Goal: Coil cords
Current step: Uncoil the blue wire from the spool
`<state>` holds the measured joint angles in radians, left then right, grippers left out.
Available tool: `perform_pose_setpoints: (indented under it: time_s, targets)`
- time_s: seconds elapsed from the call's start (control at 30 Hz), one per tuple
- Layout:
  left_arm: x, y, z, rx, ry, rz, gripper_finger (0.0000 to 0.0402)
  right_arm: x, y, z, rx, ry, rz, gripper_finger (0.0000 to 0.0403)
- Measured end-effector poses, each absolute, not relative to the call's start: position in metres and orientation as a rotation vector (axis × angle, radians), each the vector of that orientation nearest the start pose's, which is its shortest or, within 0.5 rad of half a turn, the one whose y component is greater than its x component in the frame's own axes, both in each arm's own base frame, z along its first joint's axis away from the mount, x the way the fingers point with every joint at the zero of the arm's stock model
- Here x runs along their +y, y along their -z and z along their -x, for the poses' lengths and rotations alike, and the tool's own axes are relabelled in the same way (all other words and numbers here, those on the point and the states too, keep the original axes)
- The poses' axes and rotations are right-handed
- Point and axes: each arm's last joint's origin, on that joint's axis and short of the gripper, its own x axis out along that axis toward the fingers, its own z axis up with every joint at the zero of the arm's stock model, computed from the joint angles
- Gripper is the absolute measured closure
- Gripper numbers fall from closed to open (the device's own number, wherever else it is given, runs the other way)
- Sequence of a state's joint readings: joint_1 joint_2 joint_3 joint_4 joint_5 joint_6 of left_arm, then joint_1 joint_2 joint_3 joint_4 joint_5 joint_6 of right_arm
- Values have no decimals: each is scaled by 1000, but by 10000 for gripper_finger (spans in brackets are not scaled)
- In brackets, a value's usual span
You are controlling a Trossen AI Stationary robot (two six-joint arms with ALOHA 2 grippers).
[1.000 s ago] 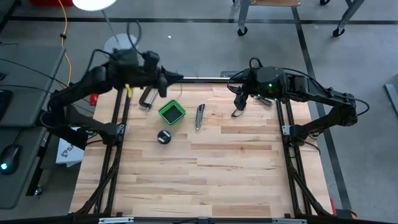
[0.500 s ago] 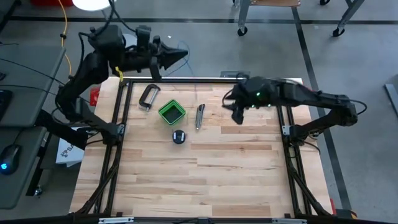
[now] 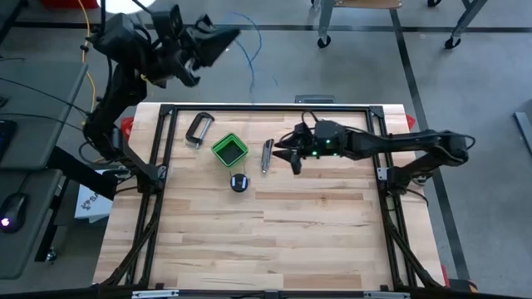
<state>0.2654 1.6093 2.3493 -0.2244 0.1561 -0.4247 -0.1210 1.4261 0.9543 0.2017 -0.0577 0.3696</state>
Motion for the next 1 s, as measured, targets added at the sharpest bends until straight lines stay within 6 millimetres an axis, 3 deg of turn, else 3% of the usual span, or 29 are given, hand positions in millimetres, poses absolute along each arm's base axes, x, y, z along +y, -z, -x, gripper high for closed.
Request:
perform_pose_setpoints:
  time_s: [0.5,0.83,1.0]
  targets:
    - [70,-637,-244,-718,91,308,401,-30,-247,-412,250,115,-266,238]
    - [68,-641,-240,-736,101,309,401,-29,-218,-455,295,97,-262,238]
    - [68,-641,-238,-743,102,307,401,-24,-220,-465,288,24,-277,238]
